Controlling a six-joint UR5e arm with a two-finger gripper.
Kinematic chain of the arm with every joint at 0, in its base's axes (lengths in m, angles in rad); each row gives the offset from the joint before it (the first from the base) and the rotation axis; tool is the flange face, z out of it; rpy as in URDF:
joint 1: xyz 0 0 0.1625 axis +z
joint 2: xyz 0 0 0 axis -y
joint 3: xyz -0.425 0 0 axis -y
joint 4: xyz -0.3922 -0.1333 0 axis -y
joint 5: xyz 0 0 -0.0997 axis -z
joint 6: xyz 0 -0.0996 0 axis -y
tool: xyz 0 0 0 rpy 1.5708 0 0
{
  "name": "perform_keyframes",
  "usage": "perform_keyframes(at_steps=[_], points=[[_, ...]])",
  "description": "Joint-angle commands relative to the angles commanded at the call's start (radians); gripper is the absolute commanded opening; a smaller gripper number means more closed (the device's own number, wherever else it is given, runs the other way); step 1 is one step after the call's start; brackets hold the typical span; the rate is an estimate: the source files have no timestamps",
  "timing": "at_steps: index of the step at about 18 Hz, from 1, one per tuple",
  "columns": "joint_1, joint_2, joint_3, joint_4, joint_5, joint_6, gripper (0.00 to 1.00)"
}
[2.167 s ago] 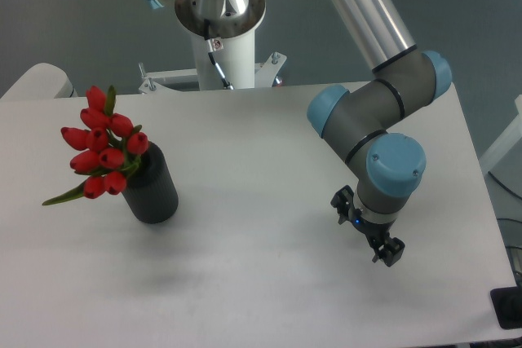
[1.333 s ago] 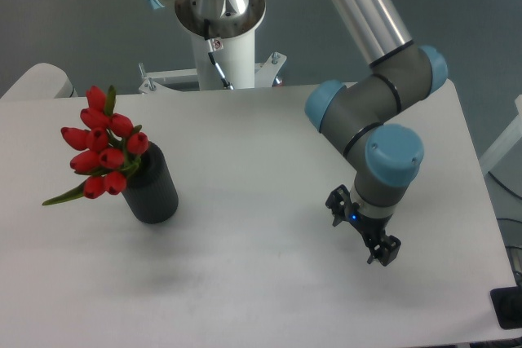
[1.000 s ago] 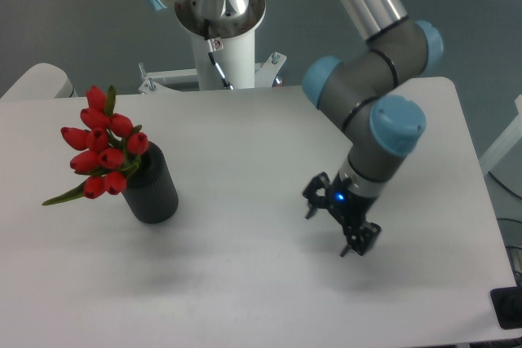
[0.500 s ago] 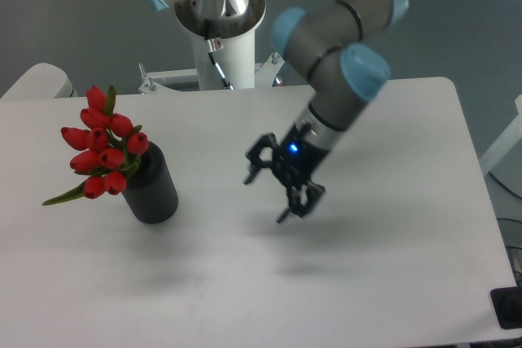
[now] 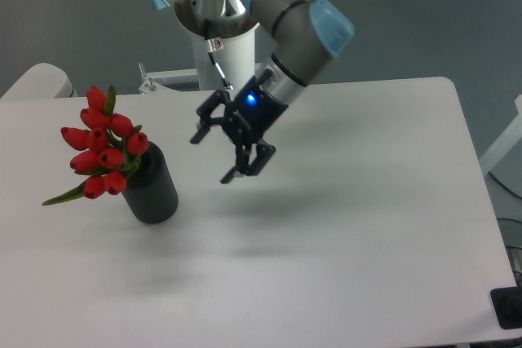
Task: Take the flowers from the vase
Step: 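Move the open gripper toward the red tulip stems above the black vase, then close the gripper around the tulip stems just above the vase rim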
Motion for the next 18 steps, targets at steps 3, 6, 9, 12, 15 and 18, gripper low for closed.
perform_keyframes(at_steps=[3,6,9,12,15,18], points=[[-0.032,0.008,-0.003,0.002,-0.005,-0.047,1.0],[-0.08,0.0,-0.003,0.011,-0.002,-0.09,1.0],[-0.101,-0.024,0.0,0.017,-0.003,-0.086,1.0],[-0.111,-0.037,0.008,0.015,-0.017,-0.091,1.0],[-0.149,-0.092,0.023,0.015,-0.072,-0.091,1.0],[-0.179,-0.124,0.032,0.034,-0.094,-0.091,1.0]])
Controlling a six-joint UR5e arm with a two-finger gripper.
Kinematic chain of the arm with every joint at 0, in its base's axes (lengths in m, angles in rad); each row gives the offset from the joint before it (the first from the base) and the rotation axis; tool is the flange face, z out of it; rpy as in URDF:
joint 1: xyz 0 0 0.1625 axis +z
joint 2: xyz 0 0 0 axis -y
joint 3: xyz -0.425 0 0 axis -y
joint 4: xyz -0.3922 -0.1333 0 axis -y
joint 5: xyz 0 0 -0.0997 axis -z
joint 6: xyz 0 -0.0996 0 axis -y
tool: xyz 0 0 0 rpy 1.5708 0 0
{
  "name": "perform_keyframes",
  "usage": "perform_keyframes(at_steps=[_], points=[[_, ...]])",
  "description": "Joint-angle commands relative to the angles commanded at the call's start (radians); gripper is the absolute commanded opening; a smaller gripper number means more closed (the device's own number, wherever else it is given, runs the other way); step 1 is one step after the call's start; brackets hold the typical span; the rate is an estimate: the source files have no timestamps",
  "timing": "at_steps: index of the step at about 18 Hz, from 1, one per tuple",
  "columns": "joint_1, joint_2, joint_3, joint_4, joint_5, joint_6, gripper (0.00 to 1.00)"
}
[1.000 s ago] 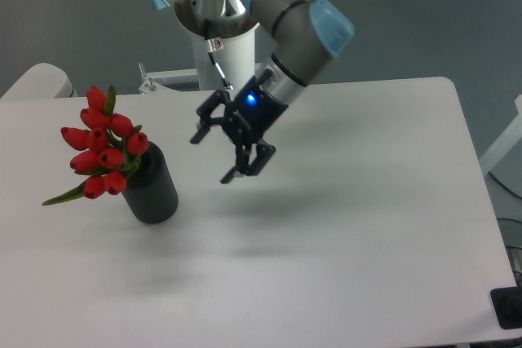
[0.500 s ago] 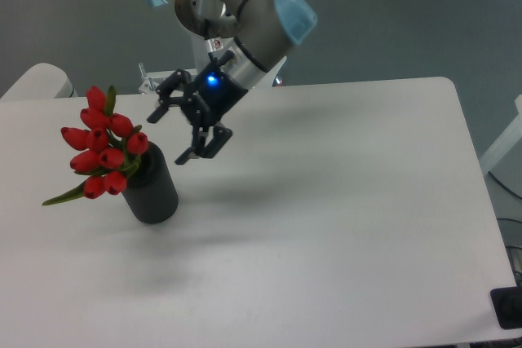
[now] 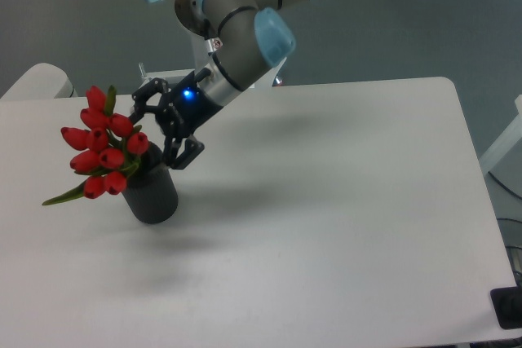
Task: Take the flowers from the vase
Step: 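Close the gripper around the tulip stems just above the vase rim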
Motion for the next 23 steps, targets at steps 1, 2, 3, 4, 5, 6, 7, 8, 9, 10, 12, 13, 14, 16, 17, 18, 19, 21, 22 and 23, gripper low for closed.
perform_keyframes(at_steps=[1,2,3,4,5,6,7,8,9,10,12,13,14,16,17,18,19,21,22,23], points=[[-0.003,-0.005,0.0,0.0,-0.002,0.0,1.0],[-0.005,-0.005,0.0,0.0,-0.003,-0.002,1.0],[-0.005,-0.006,0.0,-0.001,-0.014,-0.006,1.0],[-0.003,-0.008,-0.003,-0.001,-0.026,-0.017,1.0],[-0.003,-0.008,-0.003,-0.001,-0.035,-0.028,1.0],[-0.003,-0.008,-0.003,-0.001,-0.035,-0.035,0.87],[-0.003,-0.008,-0.003,-0.001,-0.035,-0.047,0.63],[-0.003,-0.009,-0.003,0.0,-0.035,-0.055,0.4],[-0.002,-0.009,-0.003,0.0,-0.034,-0.055,0.27],[-0.002,-0.009,-0.002,0.0,-0.034,-0.057,0.18],[0.007,-0.008,-0.002,0.0,-0.035,-0.058,0.13],[0.018,-0.008,0.0,0.0,-0.035,-0.058,0.12],[0.026,-0.006,0.009,-0.001,-0.037,-0.063,0.12],[0.031,-0.006,0.028,0.0,-0.037,-0.112,0.11],[0.031,-0.006,0.038,-0.001,-0.037,-0.135,0.12],[0.031,-0.005,0.041,0.0,-0.038,-0.15,0.11],[0.031,-0.005,0.044,0.0,-0.046,-0.156,0.11],[0.034,0.001,0.051,0.0,-0.096,-0.163,0.12],[0.043,0.003,0.054,-0.001,-0.124,-0.173,0.12],[0.05,0.008,0.055,-0.001,-0.146,-0.187,0.12]])
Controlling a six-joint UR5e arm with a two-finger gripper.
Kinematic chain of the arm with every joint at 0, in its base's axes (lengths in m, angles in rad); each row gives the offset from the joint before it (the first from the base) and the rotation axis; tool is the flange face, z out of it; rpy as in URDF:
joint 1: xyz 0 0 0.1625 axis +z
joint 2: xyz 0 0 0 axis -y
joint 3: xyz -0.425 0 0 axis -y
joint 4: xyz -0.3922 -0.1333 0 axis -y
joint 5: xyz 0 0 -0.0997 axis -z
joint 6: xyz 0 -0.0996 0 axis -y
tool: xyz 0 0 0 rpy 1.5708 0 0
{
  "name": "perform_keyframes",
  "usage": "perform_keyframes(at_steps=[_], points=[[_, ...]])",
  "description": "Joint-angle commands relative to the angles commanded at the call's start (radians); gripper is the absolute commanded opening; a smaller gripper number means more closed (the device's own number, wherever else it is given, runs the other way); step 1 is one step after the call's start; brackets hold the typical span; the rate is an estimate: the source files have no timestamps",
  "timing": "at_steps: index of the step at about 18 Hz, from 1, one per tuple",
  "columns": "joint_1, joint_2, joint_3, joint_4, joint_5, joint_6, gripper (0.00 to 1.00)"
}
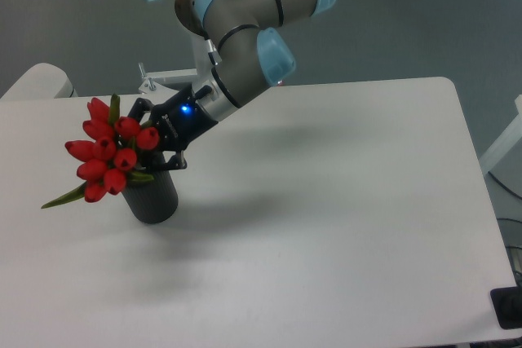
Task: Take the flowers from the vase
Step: 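Close the gripper around the tulip stems just above the vase rim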
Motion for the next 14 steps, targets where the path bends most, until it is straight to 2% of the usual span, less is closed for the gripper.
perform_keyframes(at_steps=[2,9,14], points=[[0.006,0.005,0.018,0.0,-0.035,-0.035,0.12],[0.022,0.009,0.124,-0.002,-0.042,-0.236,0.12],[0.038,0.017,0.144,0.0,-0.08,-0.331,0.12]])
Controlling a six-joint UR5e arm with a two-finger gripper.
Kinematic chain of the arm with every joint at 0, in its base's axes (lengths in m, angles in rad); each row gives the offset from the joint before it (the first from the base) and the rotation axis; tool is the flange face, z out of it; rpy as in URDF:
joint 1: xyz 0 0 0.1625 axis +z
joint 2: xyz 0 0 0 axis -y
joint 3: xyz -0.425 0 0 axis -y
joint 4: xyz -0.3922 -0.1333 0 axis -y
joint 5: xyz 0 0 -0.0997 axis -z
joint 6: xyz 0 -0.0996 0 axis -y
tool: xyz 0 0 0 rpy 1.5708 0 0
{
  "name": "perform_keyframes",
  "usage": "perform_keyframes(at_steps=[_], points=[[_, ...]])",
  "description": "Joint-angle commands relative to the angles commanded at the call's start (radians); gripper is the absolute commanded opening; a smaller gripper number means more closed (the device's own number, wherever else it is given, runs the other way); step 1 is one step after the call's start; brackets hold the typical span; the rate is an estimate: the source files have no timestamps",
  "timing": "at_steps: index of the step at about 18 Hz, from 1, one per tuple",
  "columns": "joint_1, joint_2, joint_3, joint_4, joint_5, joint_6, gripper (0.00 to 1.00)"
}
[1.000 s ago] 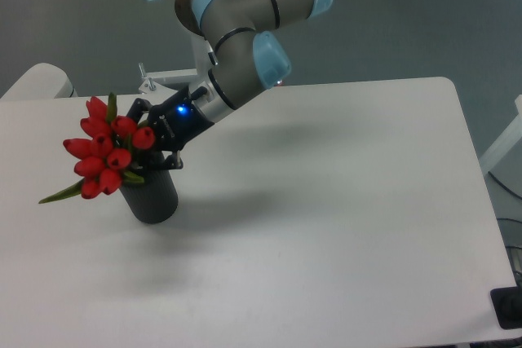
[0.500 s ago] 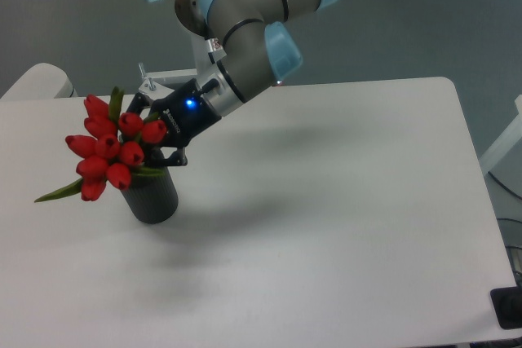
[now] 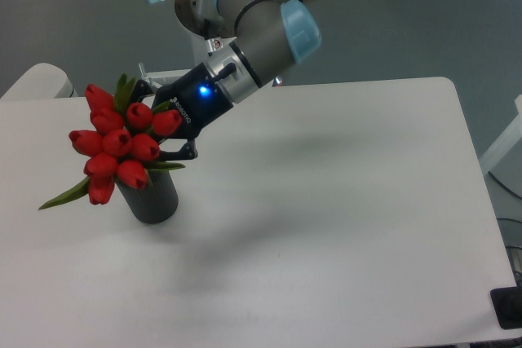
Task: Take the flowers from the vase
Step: 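Lift the gripped tulips up out of the black vase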
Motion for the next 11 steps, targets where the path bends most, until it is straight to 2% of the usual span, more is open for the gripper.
perform_keyframes(at_steps=[6,11], points=[[0.026,0.003,0.066,0.0,-0.003,-0.169,0.12],[0.031,0.0,0.124,0.0,-0.002,-0.175,0.12]])
